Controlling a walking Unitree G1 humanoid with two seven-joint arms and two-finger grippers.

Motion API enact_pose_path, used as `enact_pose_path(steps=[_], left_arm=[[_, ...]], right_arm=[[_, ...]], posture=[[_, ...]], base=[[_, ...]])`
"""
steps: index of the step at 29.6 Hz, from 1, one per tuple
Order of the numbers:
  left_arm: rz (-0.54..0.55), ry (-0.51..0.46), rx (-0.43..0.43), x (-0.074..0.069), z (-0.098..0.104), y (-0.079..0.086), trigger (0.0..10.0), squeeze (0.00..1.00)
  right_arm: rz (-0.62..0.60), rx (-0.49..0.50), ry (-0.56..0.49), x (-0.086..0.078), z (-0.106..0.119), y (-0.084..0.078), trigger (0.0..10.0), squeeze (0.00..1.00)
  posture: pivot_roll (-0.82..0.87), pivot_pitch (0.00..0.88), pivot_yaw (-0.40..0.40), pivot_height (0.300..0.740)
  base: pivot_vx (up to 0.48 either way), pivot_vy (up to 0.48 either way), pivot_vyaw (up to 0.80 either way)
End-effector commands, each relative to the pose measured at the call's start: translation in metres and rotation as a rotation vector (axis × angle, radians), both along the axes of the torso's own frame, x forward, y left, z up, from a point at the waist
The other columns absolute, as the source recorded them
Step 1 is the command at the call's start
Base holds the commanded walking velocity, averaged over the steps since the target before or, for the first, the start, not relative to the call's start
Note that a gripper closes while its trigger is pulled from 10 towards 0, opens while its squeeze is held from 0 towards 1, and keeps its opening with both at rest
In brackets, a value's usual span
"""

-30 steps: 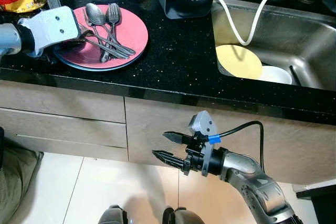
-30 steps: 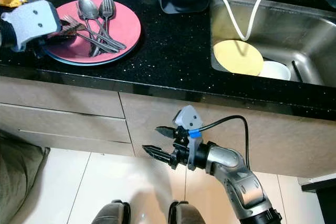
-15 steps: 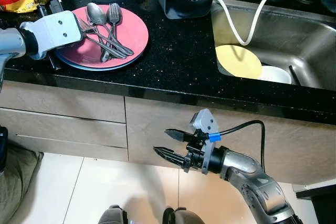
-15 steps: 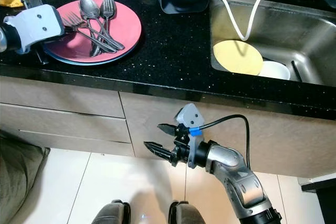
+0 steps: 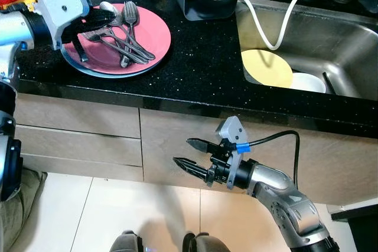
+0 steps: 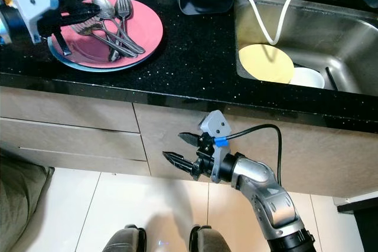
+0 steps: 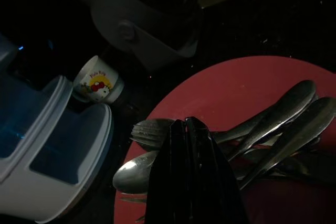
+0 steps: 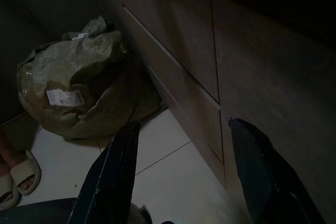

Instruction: Kitchen organization

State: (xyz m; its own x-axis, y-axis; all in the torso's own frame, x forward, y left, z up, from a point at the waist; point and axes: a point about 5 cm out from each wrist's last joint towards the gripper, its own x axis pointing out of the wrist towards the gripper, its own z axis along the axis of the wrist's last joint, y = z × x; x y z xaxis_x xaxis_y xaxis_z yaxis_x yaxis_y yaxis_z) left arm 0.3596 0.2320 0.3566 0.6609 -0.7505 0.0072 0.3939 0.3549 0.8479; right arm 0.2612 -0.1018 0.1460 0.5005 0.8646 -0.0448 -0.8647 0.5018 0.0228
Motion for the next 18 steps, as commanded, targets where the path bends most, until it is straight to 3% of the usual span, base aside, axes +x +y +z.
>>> enact_pose_path(steps=[1,2,5,6,7,8,9,10,18], left_arm=[[-0.013,0.021,0.027,-0.003,-0.002,0.002,0.5,0.00],[-0.014,0.024,0.034,-0.004,-0.001,0.003,0.0,0.00],[0.016,0.016,0.074,-0.006,0.004,0.008,0.0,0.00],[0.042,0.031,0.109,-0.006,0.004,0.012,1.1,0.08],[0.061,0.034,0.107,-0.005,0.006,0.014,3.8,0.58],[0.078,0.037,0.097,-0.004,0.007,0.016,4.8,0.81],[0.078,0.037,0.097,-0.004,0.007,0.016,4.8,0.81],[0.126,0.029,0.107,-0.001,0.009,0.018,10.0,1.00],[0.185,0.077,0.163,0.007,0.001,0.019,10.0,1.00]], right_arm=[[-0.002,-0.005,0.006,0.000,-0.003,-0.001,10.0,0.00],[-0.001,-0.005,0.006,0.000,-0.003,-0.001,10.0,0.00],[0.002,-0.006,0.004,0.001,-0.004,0.000,10.0,0.00],[0.003,-0.008,0.003,0.001,-0.004,0.001,10.0,0.00],[0.004,-0.008,0.003,0.001,-0.004,0.002,10.0,0.00],[0.004,-0.008,0.003,0.001,-0.004,0.002,10.0,0.00],[0.004,-0.008,0.003,0.001,-0.004,0.002,10.0,0.00],[0.003,-0.009,0.002,0.001,-0.004,0.002,10.0,0.00],[-0.009,-0.008,0.004,-0.001,-0.006,0.001,10.0,0.00]], posture=[[0.05,0.199,-0.071,0.740],[0.05,0.199,-0.071,0.740],[0.06,0.196,-0.070,0.740],[0.06,0.194,-0.069,0.740],[0.06,0.194,-0.069,0.740],[0.06,0.194,-0.069,0.740],[0.06,0.194,-0.069,0.740],[0.06,0.199,-0.063,0.740],[0.05,0.210,-0.048,0.740]], base=[[0.000,0.000,0.00],[0.000,0.000,0.00],[0.000,0.000,0.00],[0.000,0.000,0.00],[0.000,0.000,0.00],[0.000,0.000,0.00],[0.000,0.000,0.00],[0.000,0.000,0.00],[0.000,0.000,0.00]])
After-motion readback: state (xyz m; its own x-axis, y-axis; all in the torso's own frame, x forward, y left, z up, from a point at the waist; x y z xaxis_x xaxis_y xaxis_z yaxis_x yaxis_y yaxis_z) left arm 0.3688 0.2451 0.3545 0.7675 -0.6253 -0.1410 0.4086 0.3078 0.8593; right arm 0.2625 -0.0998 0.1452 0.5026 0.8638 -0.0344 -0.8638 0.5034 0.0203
